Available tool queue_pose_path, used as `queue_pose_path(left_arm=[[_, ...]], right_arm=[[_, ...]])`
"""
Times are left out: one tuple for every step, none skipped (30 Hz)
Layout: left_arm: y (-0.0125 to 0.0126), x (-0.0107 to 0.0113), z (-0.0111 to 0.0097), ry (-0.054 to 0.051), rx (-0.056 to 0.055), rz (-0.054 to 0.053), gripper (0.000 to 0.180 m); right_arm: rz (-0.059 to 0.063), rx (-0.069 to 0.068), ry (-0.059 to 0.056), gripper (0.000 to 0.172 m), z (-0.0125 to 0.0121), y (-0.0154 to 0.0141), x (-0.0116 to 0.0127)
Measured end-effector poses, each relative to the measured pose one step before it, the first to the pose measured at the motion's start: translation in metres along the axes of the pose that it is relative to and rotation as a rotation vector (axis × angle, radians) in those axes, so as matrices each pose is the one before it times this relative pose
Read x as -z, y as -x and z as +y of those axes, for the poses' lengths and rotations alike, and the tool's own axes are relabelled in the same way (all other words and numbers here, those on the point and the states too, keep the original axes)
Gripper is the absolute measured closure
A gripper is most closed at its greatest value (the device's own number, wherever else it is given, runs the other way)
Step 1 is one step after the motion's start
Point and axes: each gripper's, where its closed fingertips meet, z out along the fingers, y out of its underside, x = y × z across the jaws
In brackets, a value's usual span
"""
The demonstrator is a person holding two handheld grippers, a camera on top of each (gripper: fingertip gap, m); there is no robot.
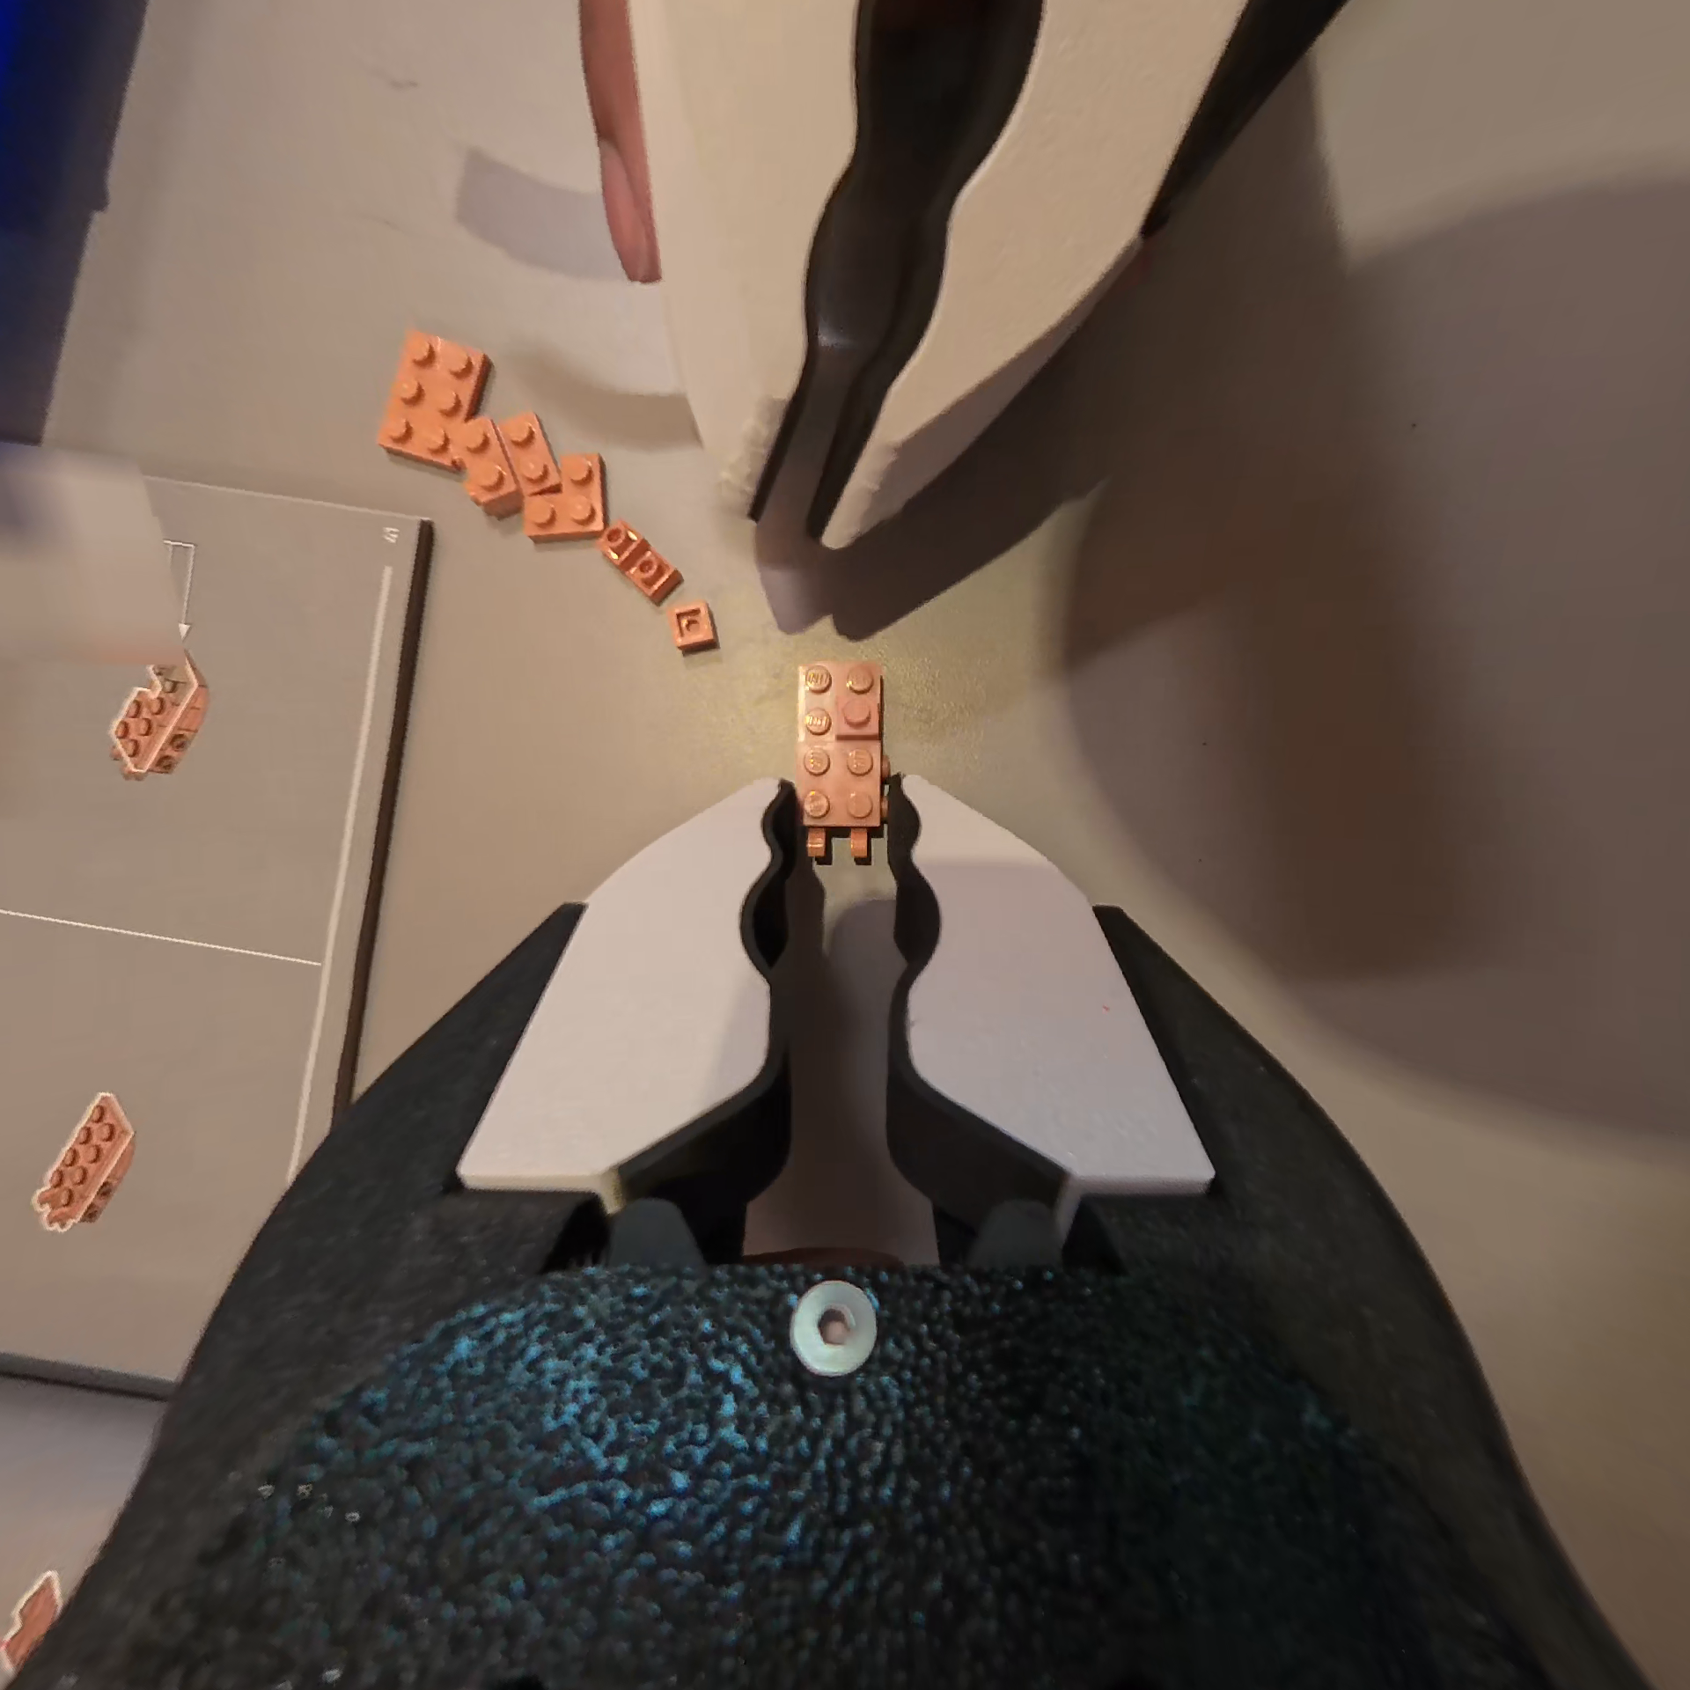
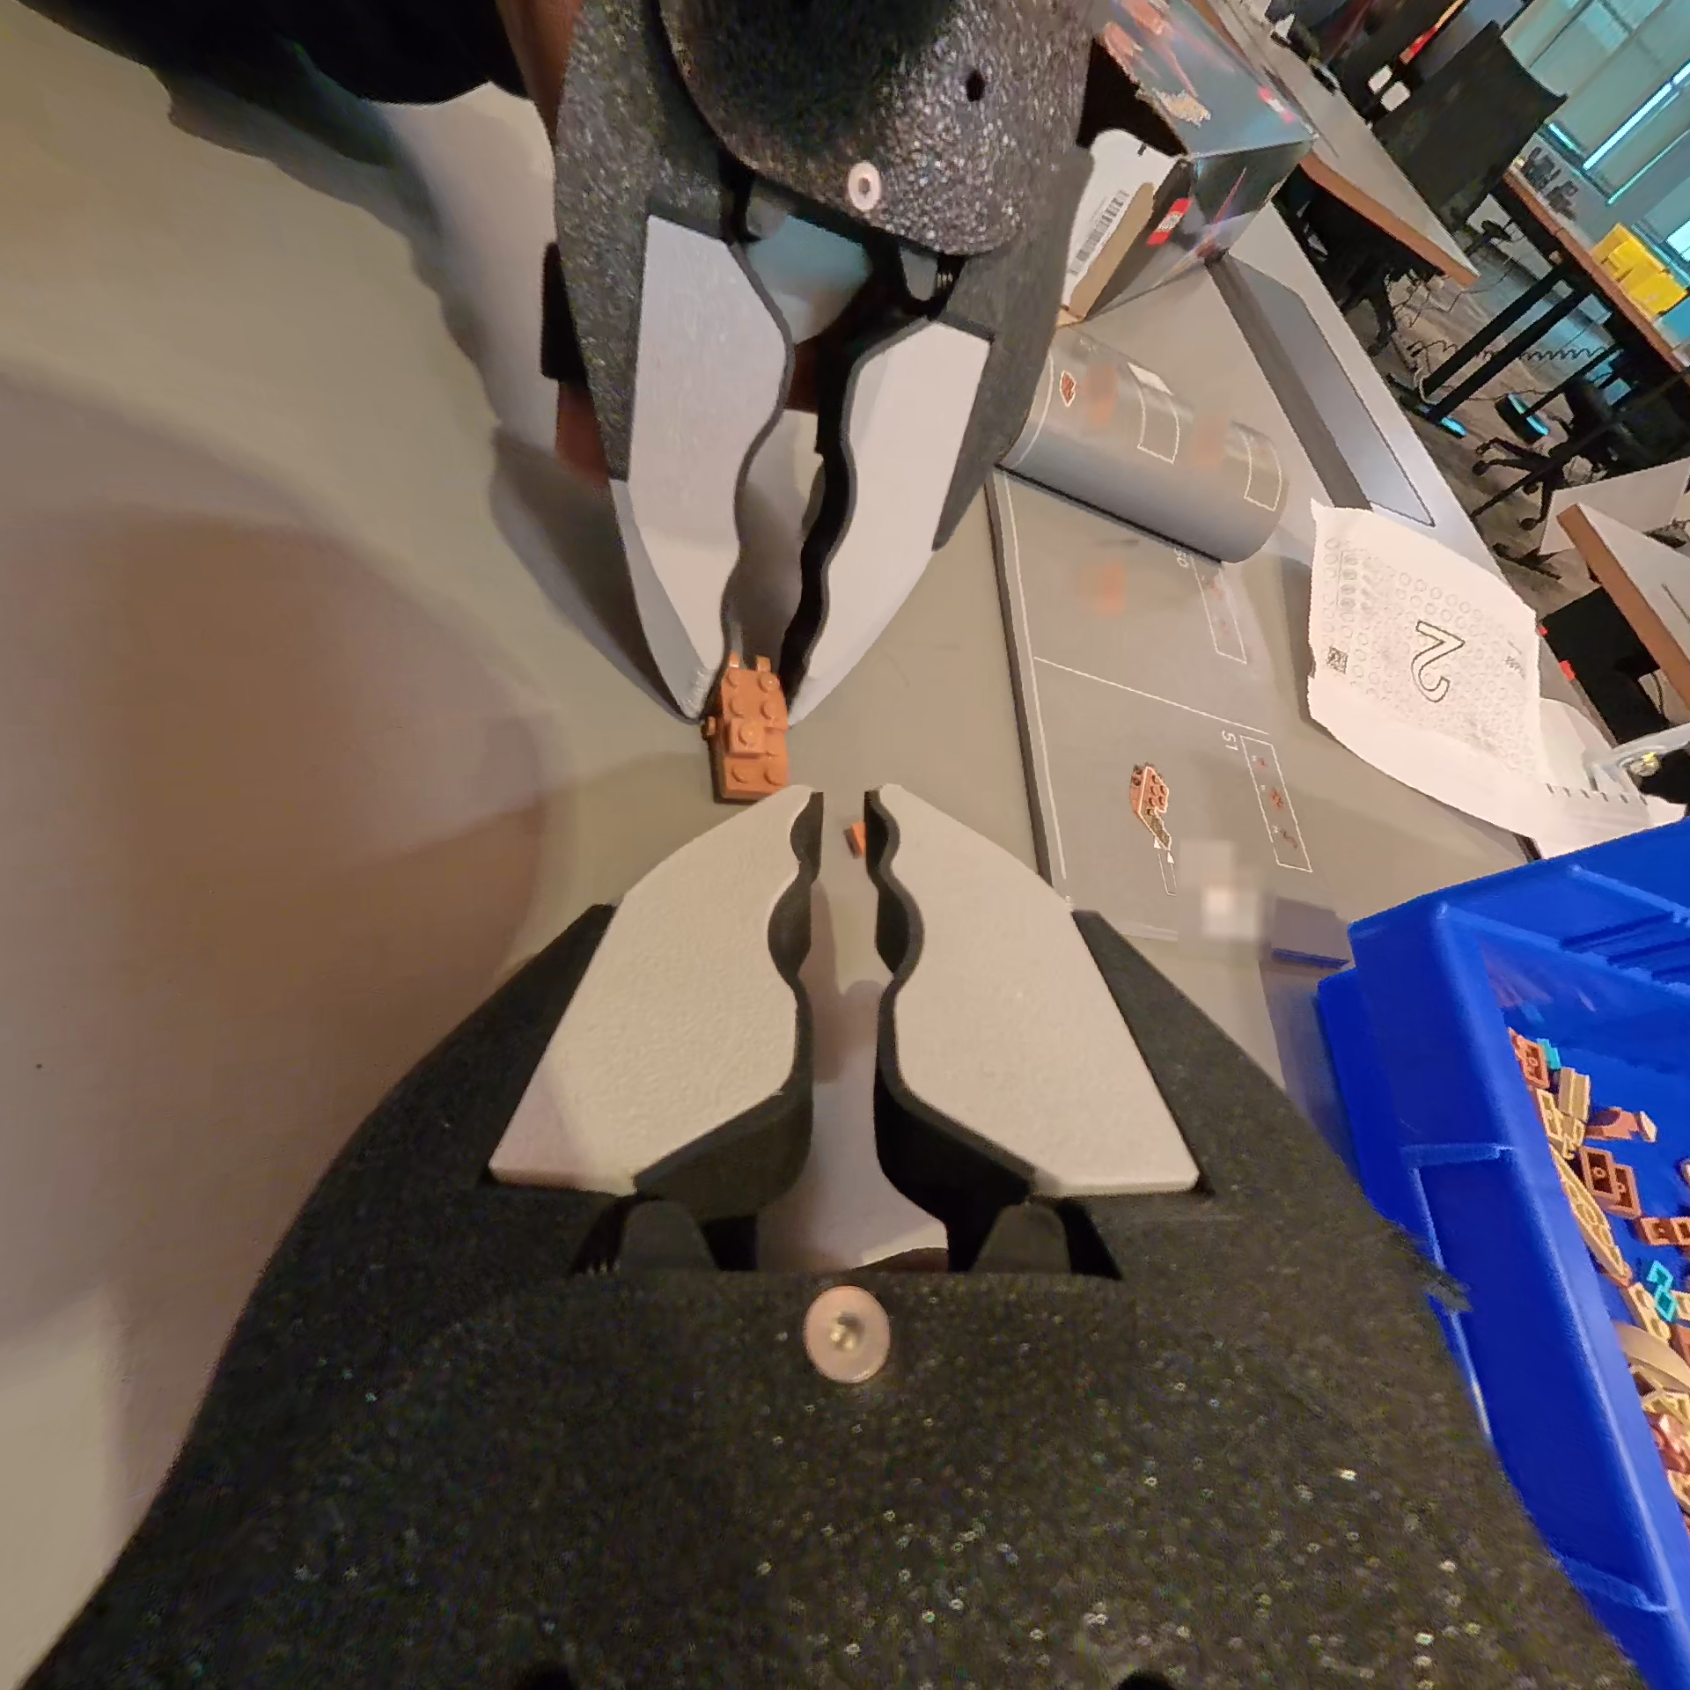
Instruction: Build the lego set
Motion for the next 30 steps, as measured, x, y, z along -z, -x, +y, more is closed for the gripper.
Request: queue_pose_path(left_arm=[[0.00005,-0.00023,-0.00025,-0.004,0.0005,0.0018,0.162],[0.00016,-0.00033,-0.0004,-0.0041,0.0015,0.0022,0.162],[-0.00008,-0.0002,-0.0004,-0.0049,0.0013,0.0034,0.162],[-0.0001,-0.00031,-0.00041,-0.0054,0.0003,0.0041,0.162],[-0.00024,-0.00027,-0.00035,-0.0053,0.001,0.0042,0.162],[-0.00009,-0.00026,-0.00033,-0.0044,0.0018,0.0039,0.162],[0.00002,-0.00027,-0.00033,-0.0039,0.0012,0.0029,0.162],[0.00014,-0.00023,-0.00047,-0.0049,-0.0001,0.002,0.163],[0.0002,-0.00038,-0.00078,-0.0078,0.0002,0.0018,0.163],[0.00024,-0.00031,-0.00137,-0.0127,0.0041,0.0029,0.163],[0.00009,-0.00009,-0.00214,-0.0177,0.0085,0.0068,0.163],[-0.00005,0.00018,-0.00224,-0.0191,0.0094,0.008,0.163],[-0.00005,0.00048,-0.00193,-0.0159,0.0086,0.0072,0.163],[0.00019,0.00054,-0.00092,-0.0091,0.0063,0.003,0.163],[0.00086,0.00063,-0.00033,-0.0025,0.0021,-0.0042,0.163],[0.00106,0.00059,-0.0001,-0.0004,-0.0014,-0.0074,0.163],[0.00077,0.00056,-0.00075,-0.0038,-0.0015,-0.0063,0.163],[0.00045,0.00064,-0.00127,-0.0069,0.0002,-0.0033,0.163],[0.00014,0.00068,-0.00123,-0.007,0.0018,-0.0013,0.163],[0.00054,0.0006,-0.00113,-0.0059,0.0016,-0.003,0.163],[0.00098,0.00054,-0.00069,-0.0044,0.0017,-0.0059,0.163],[0.00123,0.00053,-0.00049,-0.0031,0.003,-0.0068,0.163],[0.00101,0.00056,-0.00048,-0.0034,0.0036,-0.0049,0.163],[0.00076,0.00051,-0.00075,-0.0049,0.0039,-0.0041,0.163],[0.00088,0.00058,-0.00083,-0.0049,0.0037,-0.005,0.163],[0.00106,0.00068,-0.00083,-0.0043,0.0026,-0.0068,0.163],[0.00117,0.00075,-0.0009,-0.0043,0.0022,-0.0075,0.163],[0.00124,0.00082,-0.00106,-0.0058,0.0029,-0.0073,0.163],[0.00108,0.0008,-0.00107,-0.0054,0.0036,-0.0059,0.163],[0.00109,0.00072,-0.00081,-0.0044,0.0041,-0.0061,0.163]], right_arm=[[-0.0027,0.0138,-0.0055,0.163,-0.00077,0.00134,0.00018],[-0.0032,0.0172,-0.0047,0.161,-0.00073,0.00161,0.00014],[-0.0037,0.0201,-0.0024,0.161,-0.00048,0.00198,-0.00008],[-0.0027,0.0213,0.0013,0.16,-0.00003,0.00192,-0.00027],[0.0,0.0211,0.0044,0.16,0.00016,0.00168,-0.00064],[0.0005,0.0214,0.0049,0.16,0.00008,0.00165,-0.00063],[0.0004,0.0214,0.0032,0.159,0.00002,0.0016,-0.00066],[0.0015,0.0193,0.0032,0.159,-0.00001,0.00136,-0.00065],[0.0011,0.0154,0.0047,0.159,0.00025,0.00107,-0.0006],[0.0017,0.0115,0.0048,0.159,0.00027,0.00078,-0.00044],[0.0029,0.0087,0.0023,0.159,0.00014,0.00029,-0.00027],[0.0026,0.0063,-0.001,0.159,-0.00023,0.00003,0.00009],[0.0032,0.0027,-0.0028,0.159,-0.00037,-0.00019,0.00028],[0.0047,-0.0007,-0.0031,0.159,-0.0003,-0.00083,0.00048],[0.0053,-0.0022,-0.0037,0.159,-0.00043,-0.00111,0.00062],[0.0063,-0.0024,-0.005,0.159,-0.00059,-0.00143,0.00073],[0.0077,-0.0019,-0.0057,0.159,-0.00072,-0.00163,0.0009],[0.0083,-0.0009,-0.0056,0.159,-0.00085,-0.00164,0.00087],[0.0075,0.0003,-0.0044,0.159,-0.00065,-0.0015,0.00075],[0.007,0.0018,-0.0022,0.159,-0.00043,-0.00129,0.00045],[0.0069,0.0032,-0.0004,0.159,0.0,-0.00101,0.00024],[0.0052,0.0048,0.0002,0.159,0.0,-0.00061,0.00006],[0.0042,0.0066,-0.0002,0.159,0.00003,-0.00026,-0.00004],[0.007,0.0092,-0.0017,0.159,-0.00027,-0.00041,0.00003],[0.0079,0.0122,-0.0048,0.159,-0.00088,-0.00043,0.00017],[0.0033,0.0134,-0.006,0.159,-0.00119,0.00026,0.00015],[0.0009,0.0127,-0.0028,0.159,-0.00069,0.00079,0.00006],[0.0038,0.0125,0.0024,0.159,0.0,0.00029,-0.00019],[0.0045,0.0134,0.0069,0.159,0.00083,0.00029,-0.00041],[0.0036,0.0129,0.0085,0.159,0.00116,0.00039,-0.00063]])
